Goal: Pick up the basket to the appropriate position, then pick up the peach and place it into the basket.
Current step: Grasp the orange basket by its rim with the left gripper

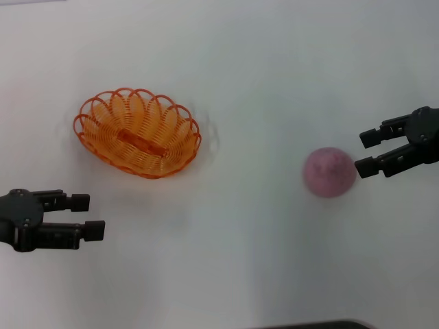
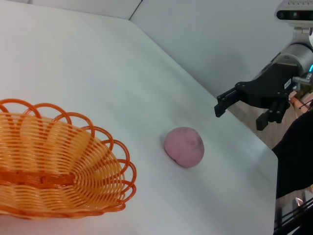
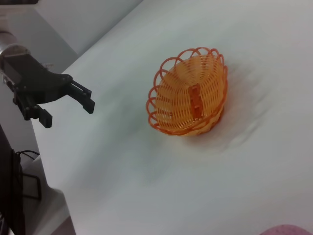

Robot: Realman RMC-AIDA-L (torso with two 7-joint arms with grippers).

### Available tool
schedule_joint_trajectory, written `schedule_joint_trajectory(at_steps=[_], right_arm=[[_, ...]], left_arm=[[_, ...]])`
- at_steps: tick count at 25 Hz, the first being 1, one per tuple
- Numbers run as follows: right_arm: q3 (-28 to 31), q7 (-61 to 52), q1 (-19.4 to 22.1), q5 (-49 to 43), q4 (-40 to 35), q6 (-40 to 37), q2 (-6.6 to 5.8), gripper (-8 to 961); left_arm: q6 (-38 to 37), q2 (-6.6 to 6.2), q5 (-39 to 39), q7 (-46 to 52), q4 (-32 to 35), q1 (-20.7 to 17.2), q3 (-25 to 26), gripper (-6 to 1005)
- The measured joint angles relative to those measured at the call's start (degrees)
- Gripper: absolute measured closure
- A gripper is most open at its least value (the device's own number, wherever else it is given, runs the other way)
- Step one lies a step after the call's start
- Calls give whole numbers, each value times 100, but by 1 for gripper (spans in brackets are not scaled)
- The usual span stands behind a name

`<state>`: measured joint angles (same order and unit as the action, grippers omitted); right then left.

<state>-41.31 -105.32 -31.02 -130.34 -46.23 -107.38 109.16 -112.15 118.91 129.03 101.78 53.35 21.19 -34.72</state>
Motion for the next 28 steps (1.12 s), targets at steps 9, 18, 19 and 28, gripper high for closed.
schedule_joint_trajectory(at_steps=[9,18,19,28], right_arm=[[0,-4,0,9,0,35,0,-5],[0,-12,-1,10,0,33,0,-6],[0,-13,-1,9,0,33,0,-6],[-8,-22,-54,5,0,33,0,-6]], left_arm=[[1,0,0,0,0,-1,3,145],[1,0,8,0,0,-1,-1,164],[1,0,8,0,0,-1,0,166],[-17,-10,-25,108,0,51,65,184]])
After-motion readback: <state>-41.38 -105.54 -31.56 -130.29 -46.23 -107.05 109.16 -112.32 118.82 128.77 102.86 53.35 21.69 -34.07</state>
